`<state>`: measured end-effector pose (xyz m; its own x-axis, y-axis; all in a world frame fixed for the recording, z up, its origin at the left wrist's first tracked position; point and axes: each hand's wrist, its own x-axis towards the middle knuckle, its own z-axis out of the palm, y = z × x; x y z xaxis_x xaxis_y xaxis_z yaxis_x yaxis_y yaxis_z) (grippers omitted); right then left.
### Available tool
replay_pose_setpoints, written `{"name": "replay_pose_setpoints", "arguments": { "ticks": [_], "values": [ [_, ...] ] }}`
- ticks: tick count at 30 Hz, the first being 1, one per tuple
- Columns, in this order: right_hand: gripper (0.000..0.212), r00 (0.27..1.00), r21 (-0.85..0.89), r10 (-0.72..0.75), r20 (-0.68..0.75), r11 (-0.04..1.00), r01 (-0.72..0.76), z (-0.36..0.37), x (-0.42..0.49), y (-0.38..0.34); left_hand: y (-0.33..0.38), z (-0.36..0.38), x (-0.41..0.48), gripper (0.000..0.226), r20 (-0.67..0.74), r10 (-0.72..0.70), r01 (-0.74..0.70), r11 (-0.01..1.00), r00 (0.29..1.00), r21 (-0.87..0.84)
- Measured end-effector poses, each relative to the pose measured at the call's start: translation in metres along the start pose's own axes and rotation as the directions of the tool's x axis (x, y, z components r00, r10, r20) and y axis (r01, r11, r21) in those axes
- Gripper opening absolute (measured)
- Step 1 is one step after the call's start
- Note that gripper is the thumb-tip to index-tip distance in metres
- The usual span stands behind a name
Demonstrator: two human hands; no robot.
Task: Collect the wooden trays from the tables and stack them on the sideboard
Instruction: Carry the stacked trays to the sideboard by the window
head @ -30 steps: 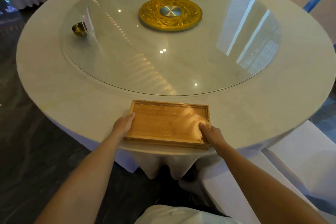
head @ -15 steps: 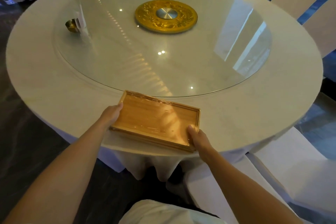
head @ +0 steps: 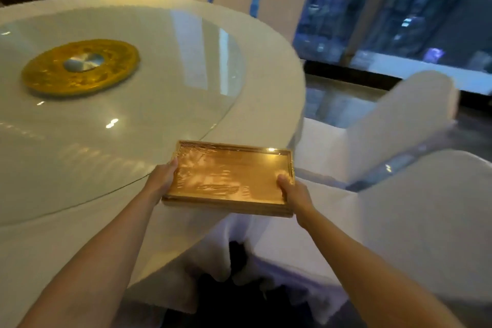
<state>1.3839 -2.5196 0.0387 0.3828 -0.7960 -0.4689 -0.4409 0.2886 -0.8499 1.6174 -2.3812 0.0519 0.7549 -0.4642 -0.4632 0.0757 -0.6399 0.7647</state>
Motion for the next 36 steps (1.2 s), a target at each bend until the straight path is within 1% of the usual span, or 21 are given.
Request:
{"name": "replay_pose_setpoints", "arguments": {
  "ticks": [2,6,8,11,14,17,20,21,23,27,29,33,36],
  "values": [
    [0.033,0.996,0.019,-0.016,-0.083,1.000,0.018,-0.035,-0.016,0.002,0.029,0.027,-0.012,0.056,0.076,0.069,-0.072,0.997,0.995,0.036],
    [0.050,0.963,0.050,0.000,-0.268,0.999,0.014,-0.121,-0.051,0.009,0.090,0.096,-0.053,0.055,0.216,0.191,-0.216,0.971,0.958,0.098],
    [0.049,0.931,0.091,0.015,-0.365,0.996,0.020,-0.170,-0.067,0.012,0.120,0.133,-0.079,0.056,0.298,0.238,-0.282,0.953,0.924,0.114],
    [0.044,0.880,0.128,0.019,-0.474,0.991,0.048,-0.250,-0.096,0.019,0.165,0.191,-0.128,0.056,0.390,0.316,-0.381,0.919,0.865,0.101],
    [0.035,0.829,0.165,0.021,-0.558,0.982,0.087,-0.333,-0.132,0.026,0.203,0.254,-0.183,0.054,0.450,0.378,-0.454,0.888,0.809,0.070],
    [0.037,0.767,0.149,0.023,-0.641,0.984,0.094,-0.415,-0.175,0.043,0.229,0.323,-0.242,0.054,0.505,0.438,-0.521,0.853,0.744,0.027],
    [0.038,0.728,0.179,0.048,-0.684,0.978,0.104,-0.491,-0.213,0.068,0.245,0.391,-0.303,0.051,0.557,0.461,-0.552,0.834,0.691,-0.004],
    [0.042,0.714,0.190,0.052,-0.699,0.975,0.115,-0.513,-0.226,0.076,0.248,0.412,-0.323,0.050,0.578,0.473,-0.567,0.823,0.665,-0.021],
    [0.047,0.697,0.222,0.070,-0.714,0.966,0.131,-0.555,-0.249,0.093,0.257,0.455,-0.357,0.049,0.598,0.487,-0.583,0.811,0.636,-0.040],
    [0.049,0.652,0.305,0.124,-0.748,0.937,0.172,-0.635,-0.273,0.135,0.275,0.538,-0.415,0.047,0.663,0.478,-0.625,0.781,0.577,-0.019],
    [0.050,0.629,0.341,0.162,-0.760,0.923,0.175,-0.671,-0.273,0.157,0.283,0.582,-0.436,0.047,0.693,0.481,-0.655,0.756,0.537,-0.017],
    [0.053,0.610,0.384,0.206,-0.765,0.906,0.176,-0.745,-0.259,0.194,0.304,0.675,-0.457,0.049,0.740,0.441,-0.650,0.760,0.508,-0.007],
    [0.051,0.581,0.397,0.232,-0.780,0.901,0.173,-0.810,-0.234,0.214,0.325,0.757,-0.467,0.043,0.774,0.419,-0.640,0.768,0.474,-0.024]
  ]
}}
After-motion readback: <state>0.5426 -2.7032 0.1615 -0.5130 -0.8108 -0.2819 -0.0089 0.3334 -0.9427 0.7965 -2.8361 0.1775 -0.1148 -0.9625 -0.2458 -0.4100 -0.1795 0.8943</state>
